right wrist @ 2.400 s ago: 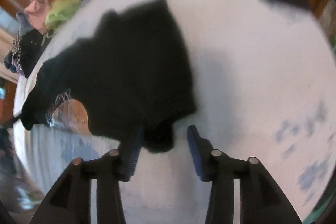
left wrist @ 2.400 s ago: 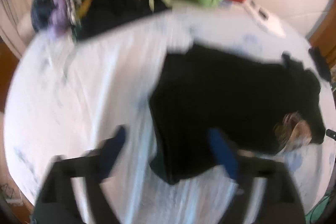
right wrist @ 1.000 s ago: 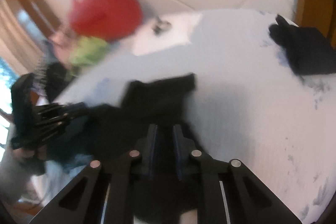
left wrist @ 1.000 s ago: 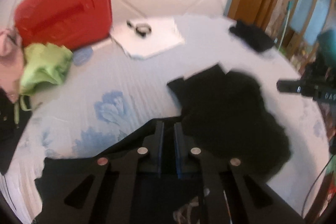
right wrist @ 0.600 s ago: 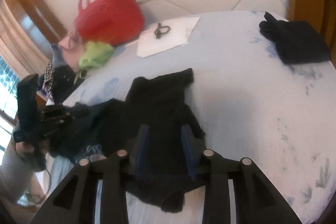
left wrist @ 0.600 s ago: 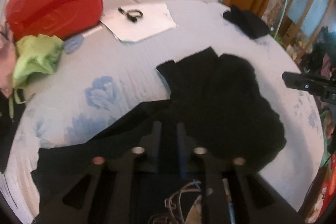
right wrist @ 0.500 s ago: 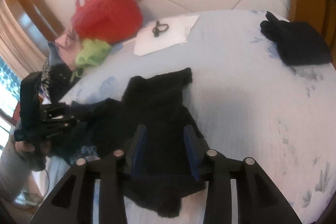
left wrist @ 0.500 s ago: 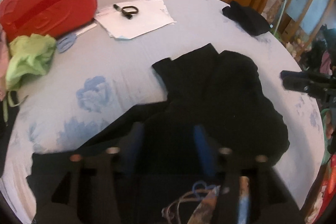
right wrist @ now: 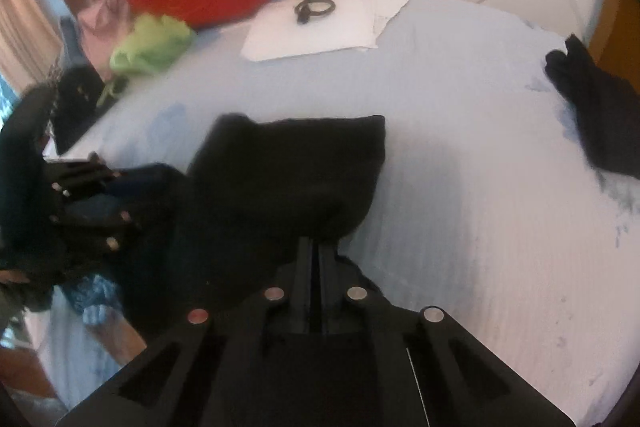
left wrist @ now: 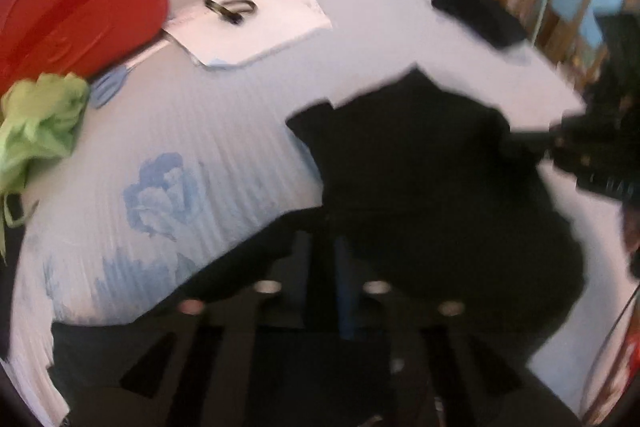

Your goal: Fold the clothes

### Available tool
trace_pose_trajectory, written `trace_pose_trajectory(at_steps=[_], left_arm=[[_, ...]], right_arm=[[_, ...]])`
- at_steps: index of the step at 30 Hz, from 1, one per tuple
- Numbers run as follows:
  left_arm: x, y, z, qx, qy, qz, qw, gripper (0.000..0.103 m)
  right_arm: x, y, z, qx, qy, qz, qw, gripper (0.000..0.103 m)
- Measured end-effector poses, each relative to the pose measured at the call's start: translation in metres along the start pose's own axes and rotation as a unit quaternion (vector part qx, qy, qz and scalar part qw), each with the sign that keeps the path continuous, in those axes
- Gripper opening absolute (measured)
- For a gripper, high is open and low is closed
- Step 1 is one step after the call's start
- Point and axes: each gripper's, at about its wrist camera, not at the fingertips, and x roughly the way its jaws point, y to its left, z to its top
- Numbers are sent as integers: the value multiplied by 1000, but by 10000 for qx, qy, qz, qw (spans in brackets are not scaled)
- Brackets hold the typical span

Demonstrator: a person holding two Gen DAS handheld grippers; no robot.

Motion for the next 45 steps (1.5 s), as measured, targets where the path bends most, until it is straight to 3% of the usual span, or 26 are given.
trace_pose_trajectory(at_steps=[4, 6, 9, 14, 16, 17, 18, 19, 20, 28, 30, 31, 33, 35, 36, 37, 38, 42, 45], left_arm=[[-49, 2, -6, -124, -504, -58, 9986, 0], [-65, -1, -10, -62, -571, -140, 9982, 0], [-65, -5, -13, 11, -369, -325, 9988, 0], [-34, -9, -13, 155, 51, -421, 9990, 3], [-24, -12, -12, 240, 144, -467, 9985, 21], [-21, -14, -12, 256, 157, -506, 9983, 48], [-22, -14, -11, 251, 80, -536, 9982, 84], [-24, -14, -10, 241, -31, -560, 9981, 96], [-26, -14, -9, 231, -131, -612, 9978, 100], [1, -26, 6, 689, 161, -777, 9945, 99], [10, -29, 6, 789, 310, -768, 9934, 78], [14, -31, 6, 836, 388, -762, 9928, 74], [20, -35, 4, 910, 486, -724, 9920, 45], [19, -40, 0, 946, 479, -643, 9923, 30], [19, -42, -2, 964, 475, -602, 9924, 22], [14, -43, -4, 941, 399, -543, 9933, 18], [2, -42, -6, 871, 253, -512, 9946, 7], [-60, -35, -21, 589, -354, -588, 9959, 7], [-100, -36, -37, 549, -550, -698, 9945, 7]], right_arm=[[-48, 4, -11, 81, -555, 505, 9971, 3], [-77, 9, -20, 46, -798, 789, 9937, 3], [-105, 13, -34, 8, -958, 940, 9909, 3], [-94, -4, -43, 475, -707, 985, 9915, 3], [-87, -8, -48, 609, -621, 984, 9913, 3], [-84, -10, -51, 674, -576, 981, 9912, 3], [-82, -11, -53, 717, -554, 1017, 9907, 3], [-81, -11, -53, 744, -524, 1015, 9907, 4], [-81, -11, -54, 744, -501, 978, 9912, 7], [-76, -4, -53, 484, -274, 822, 9951, 20], [-72, 1, -52, 342, -156, 776, 9963, 24], [-69, 4, -53, 239, -105, 716, 9971, 29], [-62, 8, -53, 98, 29, 627, 9980, 37], [-51, 11, -54, 27, 145, 590, 9982, 39], [-46, 12, -54, 3, 171, 578, 9982, 39], [-42, 11, -54, 72, 147, 603, 9980, 28], [-43, 10, -55, 152, 103, 696, 9974, 18], [-73, 16, -62, 159, -262, 1137, 9930, 18], [-111, 29, -74, -59, -565, 1656, 9846, 18]])
